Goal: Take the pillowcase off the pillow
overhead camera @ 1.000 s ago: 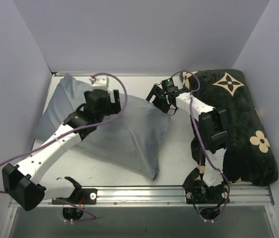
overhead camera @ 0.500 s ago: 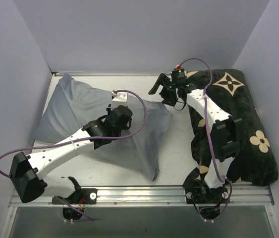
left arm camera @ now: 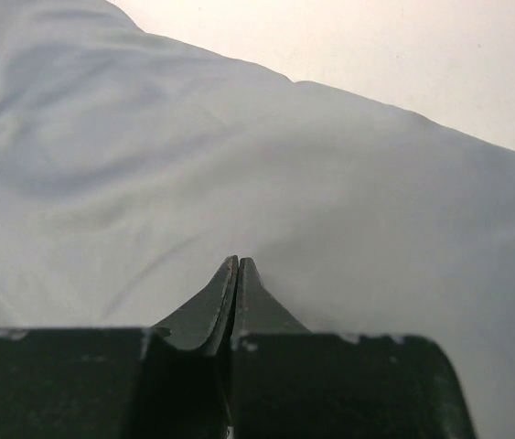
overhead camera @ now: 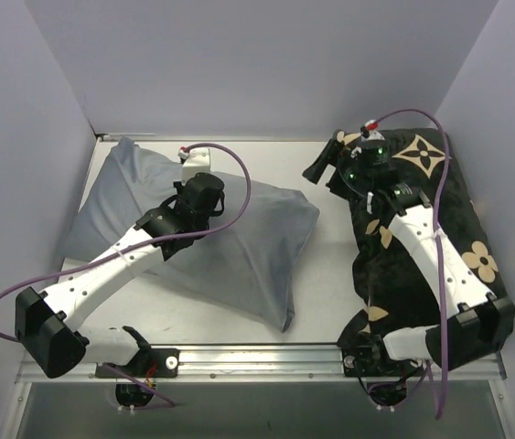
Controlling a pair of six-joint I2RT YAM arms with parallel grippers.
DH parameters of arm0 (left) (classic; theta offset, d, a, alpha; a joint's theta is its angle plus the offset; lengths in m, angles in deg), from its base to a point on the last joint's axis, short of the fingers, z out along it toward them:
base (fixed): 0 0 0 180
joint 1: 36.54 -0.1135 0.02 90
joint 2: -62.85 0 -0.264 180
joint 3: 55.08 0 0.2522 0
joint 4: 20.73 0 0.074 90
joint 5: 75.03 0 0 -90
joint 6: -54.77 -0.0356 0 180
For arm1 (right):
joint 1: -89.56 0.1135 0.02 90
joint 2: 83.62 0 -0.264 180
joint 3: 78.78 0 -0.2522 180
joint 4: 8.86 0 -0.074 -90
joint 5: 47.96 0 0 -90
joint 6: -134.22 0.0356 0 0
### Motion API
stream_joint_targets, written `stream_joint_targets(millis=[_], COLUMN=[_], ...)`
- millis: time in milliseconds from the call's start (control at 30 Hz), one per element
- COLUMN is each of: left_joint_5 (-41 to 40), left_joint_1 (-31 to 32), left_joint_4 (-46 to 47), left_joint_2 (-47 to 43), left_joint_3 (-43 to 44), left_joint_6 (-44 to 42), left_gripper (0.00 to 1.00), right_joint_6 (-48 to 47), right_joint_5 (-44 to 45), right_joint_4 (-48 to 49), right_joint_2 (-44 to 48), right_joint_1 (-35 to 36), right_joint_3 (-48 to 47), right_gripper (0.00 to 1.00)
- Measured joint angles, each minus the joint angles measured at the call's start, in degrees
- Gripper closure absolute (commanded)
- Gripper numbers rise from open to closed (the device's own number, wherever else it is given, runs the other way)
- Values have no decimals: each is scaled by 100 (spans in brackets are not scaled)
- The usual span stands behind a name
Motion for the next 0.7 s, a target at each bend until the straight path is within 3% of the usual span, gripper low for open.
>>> stream_joint_targets(millis=[367,500,700], left_joint_5=[459,684,1141], left_joint_1=[-125,-72,37], left_joint_4=[-17,-13,-13], left_joint_2=[17,98,87], left_joint_3=[313,313,291], left_joint_6=[-109,-111,-74], left_gripper=[100,100,97], right_joint_6=[92,321,693], right_joint_5=[-31,-133,-251], right_joint_4=[444,1268,2588], right_joint_2=[1860,1917,1484], right_joint_1=[240,632,848], right_joint_3=[3198,3683,3834], right_gripper=[3,4,15])
